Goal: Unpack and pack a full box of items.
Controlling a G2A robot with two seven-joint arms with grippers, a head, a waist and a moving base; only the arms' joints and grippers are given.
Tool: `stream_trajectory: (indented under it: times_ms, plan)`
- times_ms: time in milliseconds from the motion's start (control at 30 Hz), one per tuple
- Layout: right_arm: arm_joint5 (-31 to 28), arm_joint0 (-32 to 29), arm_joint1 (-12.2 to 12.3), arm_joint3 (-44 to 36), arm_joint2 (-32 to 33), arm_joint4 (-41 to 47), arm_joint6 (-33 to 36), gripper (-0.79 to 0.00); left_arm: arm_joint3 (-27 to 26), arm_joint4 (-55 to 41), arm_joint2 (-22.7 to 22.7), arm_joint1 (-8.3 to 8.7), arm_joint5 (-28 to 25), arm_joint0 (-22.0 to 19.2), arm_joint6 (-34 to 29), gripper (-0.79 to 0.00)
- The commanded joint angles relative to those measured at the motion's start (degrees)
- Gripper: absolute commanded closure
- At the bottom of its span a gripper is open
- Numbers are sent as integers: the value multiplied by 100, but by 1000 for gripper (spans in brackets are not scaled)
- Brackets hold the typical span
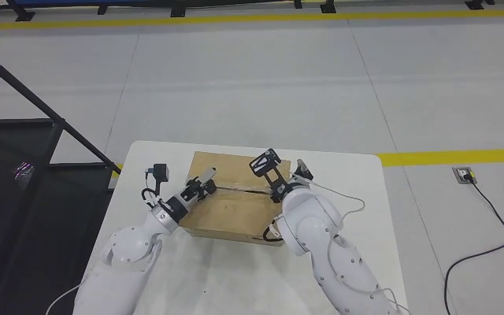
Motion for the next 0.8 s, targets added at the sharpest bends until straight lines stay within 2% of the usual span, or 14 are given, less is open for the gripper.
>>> stream_trajectory:
  times_ms: [0,367,767]
  plan:
    - [0,-2,-11,2,14,-10,-16,-785,-26,-13,4,-4,27,-1,-7,-785]
    - [-133,25,-75,103,80,-15,36,-785,314,89,273,-78,72,-216,64,-785]
    - [-306,-164,-87,-147,319,-10,42,-785,487,170,320,-111,33,-276,89,-785]
